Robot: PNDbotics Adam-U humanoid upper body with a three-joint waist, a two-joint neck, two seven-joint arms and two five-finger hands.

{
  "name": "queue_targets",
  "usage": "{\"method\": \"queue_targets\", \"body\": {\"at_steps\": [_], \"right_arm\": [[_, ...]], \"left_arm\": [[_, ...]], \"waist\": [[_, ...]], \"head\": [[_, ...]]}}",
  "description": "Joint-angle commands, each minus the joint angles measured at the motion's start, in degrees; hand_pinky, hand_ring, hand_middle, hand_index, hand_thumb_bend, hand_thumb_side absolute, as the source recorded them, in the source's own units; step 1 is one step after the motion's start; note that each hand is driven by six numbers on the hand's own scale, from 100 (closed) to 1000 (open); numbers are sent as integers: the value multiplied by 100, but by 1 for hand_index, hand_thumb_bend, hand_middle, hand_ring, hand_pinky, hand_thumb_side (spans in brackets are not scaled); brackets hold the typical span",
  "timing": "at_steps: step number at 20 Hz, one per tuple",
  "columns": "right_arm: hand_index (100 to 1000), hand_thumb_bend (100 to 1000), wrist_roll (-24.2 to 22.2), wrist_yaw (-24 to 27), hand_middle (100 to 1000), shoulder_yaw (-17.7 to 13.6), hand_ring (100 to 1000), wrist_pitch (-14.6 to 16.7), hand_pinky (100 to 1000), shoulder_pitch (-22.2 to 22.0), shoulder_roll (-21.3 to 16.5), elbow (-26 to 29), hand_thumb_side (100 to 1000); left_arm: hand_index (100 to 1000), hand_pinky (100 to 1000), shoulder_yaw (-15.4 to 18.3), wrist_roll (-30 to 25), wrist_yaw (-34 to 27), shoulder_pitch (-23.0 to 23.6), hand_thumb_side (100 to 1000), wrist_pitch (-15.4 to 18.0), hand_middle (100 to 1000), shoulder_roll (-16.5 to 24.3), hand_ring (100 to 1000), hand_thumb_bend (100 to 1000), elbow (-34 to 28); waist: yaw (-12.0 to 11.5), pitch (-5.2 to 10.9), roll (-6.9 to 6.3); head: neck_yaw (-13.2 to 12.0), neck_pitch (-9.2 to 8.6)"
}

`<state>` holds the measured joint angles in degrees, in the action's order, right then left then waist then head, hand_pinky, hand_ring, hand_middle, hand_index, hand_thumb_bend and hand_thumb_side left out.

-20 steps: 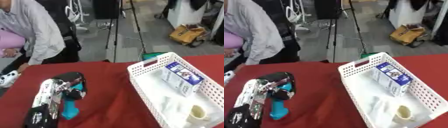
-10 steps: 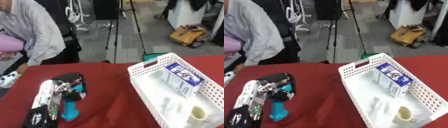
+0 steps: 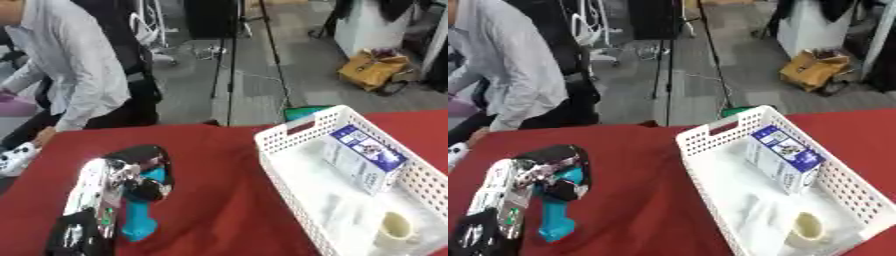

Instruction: Pick up objects on the table and place them in the box.

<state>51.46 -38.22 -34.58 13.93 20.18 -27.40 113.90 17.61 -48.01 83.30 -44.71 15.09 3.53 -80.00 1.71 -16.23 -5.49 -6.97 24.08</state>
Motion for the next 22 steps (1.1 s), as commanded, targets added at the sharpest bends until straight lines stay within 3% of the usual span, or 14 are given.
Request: {"method": "queue_targets", "body": {"at_steps": [1,22], "right_arm": [[403,100,51,30,406,-55,541,56,704,55,-144,69,420],[402,100,51,37,406,-13,541,5,706,53,-217,69,393]], "left_arm": [[497,100,-50,-396,-49,-150,262,400,397,70,210,100,-15],[503,100,-177,-396,-416,-793,252,334,389,135,197,100,41]], "waist": [[15,100,39],[31,237,-78]], "head": [[5,-24],[23,30]]}}
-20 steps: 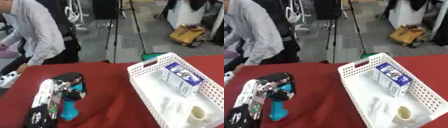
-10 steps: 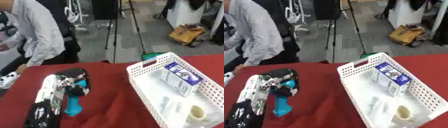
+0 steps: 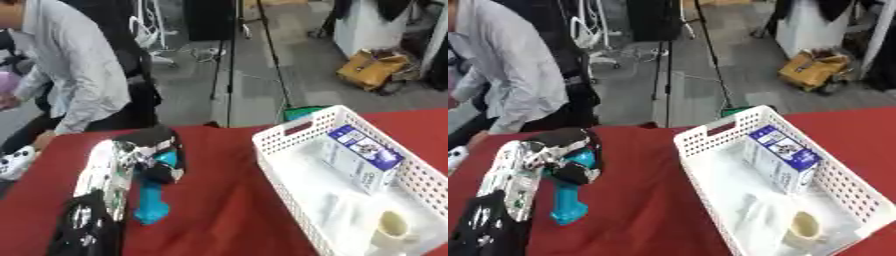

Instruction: Pick up objects on the table and place them in the box.

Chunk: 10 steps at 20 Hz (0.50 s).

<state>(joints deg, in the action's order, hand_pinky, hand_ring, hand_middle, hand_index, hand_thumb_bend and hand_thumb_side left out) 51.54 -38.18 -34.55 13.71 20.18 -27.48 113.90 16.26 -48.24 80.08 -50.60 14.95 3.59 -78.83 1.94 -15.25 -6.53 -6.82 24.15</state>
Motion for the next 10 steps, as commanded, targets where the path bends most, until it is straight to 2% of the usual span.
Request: {"method": "queue_targets", "body": {"at_steps": [1,10], "right_arm": [[402,100,43,34,406,-11,541,23,706,53,-216,69,393],[403,100,43,29,406,39,541,-74,706,30,-271,69,362]], "left_arm": [[503,100,-51,-373,-127,-247,252,339,389,122,197,100,-67],[507,100,-189,-373,-473,-694,247,314,387,-36,191,100,69]], "waist": [[14,153,16],[71,367,-129]], "head": [[8,32],[-25,165]]}}
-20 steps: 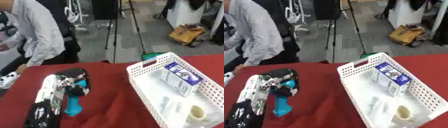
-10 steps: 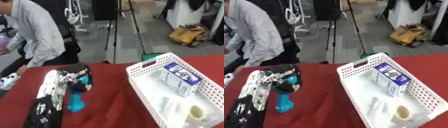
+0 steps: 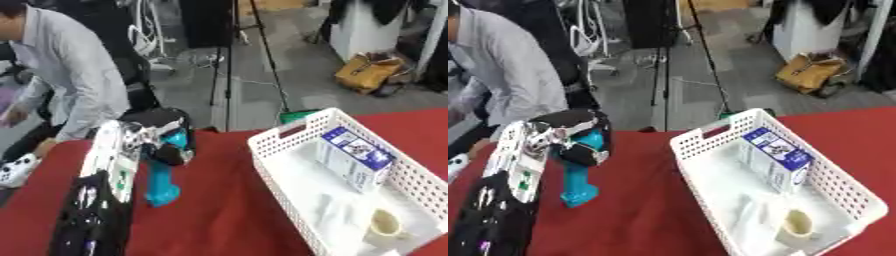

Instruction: Pick up objects on the table and place them in the box.

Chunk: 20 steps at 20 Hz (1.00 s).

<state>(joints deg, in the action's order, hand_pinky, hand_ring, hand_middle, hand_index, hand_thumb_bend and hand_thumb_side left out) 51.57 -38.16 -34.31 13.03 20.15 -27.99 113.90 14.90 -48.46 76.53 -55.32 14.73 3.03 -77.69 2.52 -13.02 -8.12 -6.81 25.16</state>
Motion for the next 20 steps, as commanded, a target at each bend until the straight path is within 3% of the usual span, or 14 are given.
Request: {"method": "queue_targets", "body": {"at_steps": [1,8,15,16,17,20], "right_arm": [[403,100,40,27,406,22,541,-20,706,31,-225,69,362],[404,100,40,30,405,54,541,-108,706,32,-255,69,336],[405,100,40,72,404,93,542,-187,706,72,-270,69,319],[405,100,40,79,404,99,542,-192,706,80,-274,69,320],[405,100,40,88,404,109,542,-197,706,91,-276,69,315],[405,100,40,102,404,123,542,-204,706,113,-282,69,316]], "left_arm": [[507,100,-66,-350,-156,-262,247,327,387,0,191,100,-30],[510,100,-150,-350,-367,-556,245,351,384,-219,186,100,112],[493,100,-282,-350,-720,-1186,244,296,383,-487,183,100,294],[476,100,-297,-350,-762,-1268,331,286,384,-494,183,100,317],[476,100,-313,-350,-808,-1368,244,277,383,-493,183,100,335],[462,100,-358,-350,-903,-1568,245,272,384,-485,184,100,371]], "waist": [[19,165,17],[108,315,-70],[325,447,-156],[357,457,-169],[395,467,-186],[466,481,-215]], "head": [[-30,81],[-76,167],[-142,226],[-152,224],[-163,219],[-178,195]]}}
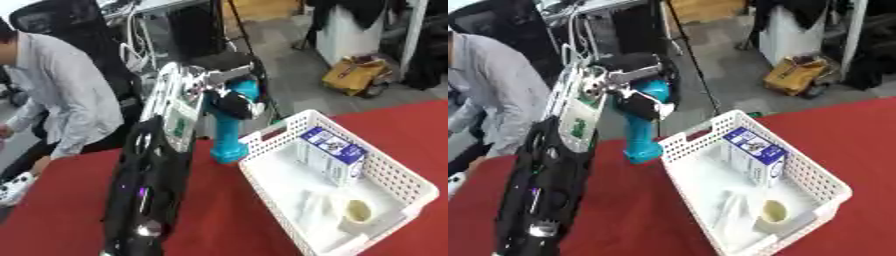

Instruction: Pick up objects on the table and place them in the box.

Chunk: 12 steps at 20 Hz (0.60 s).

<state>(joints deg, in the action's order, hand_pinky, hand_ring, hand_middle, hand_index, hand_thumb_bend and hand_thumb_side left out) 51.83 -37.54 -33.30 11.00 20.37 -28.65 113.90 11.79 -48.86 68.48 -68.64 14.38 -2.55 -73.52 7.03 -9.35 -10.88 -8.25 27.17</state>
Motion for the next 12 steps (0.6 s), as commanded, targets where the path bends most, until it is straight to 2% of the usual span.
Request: {"method": "queue_targets", "body": {"at_steps": [1,6,12], "right_arm": [[405,100,13,54,404,34,542,-1,706,119,-220,69,313],[404,100,13,133,404,90,542,44,706,265,-244,69,313],[404,100,13,225,404,130,542,130,706,388,-254,69,313]], "left_arm": [[461,100,-50,-311,-141,-369,245,339,383,51,183,100,-30],[459,100,-87,-311,-374,-788,247,226,383,-56,184,100,-7],[464,100,-91,-311,-241,-881,245,186,384,-24,189,100,-57]], "waist": [[82,111,40],[416,81,-65],[720,-5,-183]], "head": [[-56,-36],[-222,-120],[-430,-215]]}}
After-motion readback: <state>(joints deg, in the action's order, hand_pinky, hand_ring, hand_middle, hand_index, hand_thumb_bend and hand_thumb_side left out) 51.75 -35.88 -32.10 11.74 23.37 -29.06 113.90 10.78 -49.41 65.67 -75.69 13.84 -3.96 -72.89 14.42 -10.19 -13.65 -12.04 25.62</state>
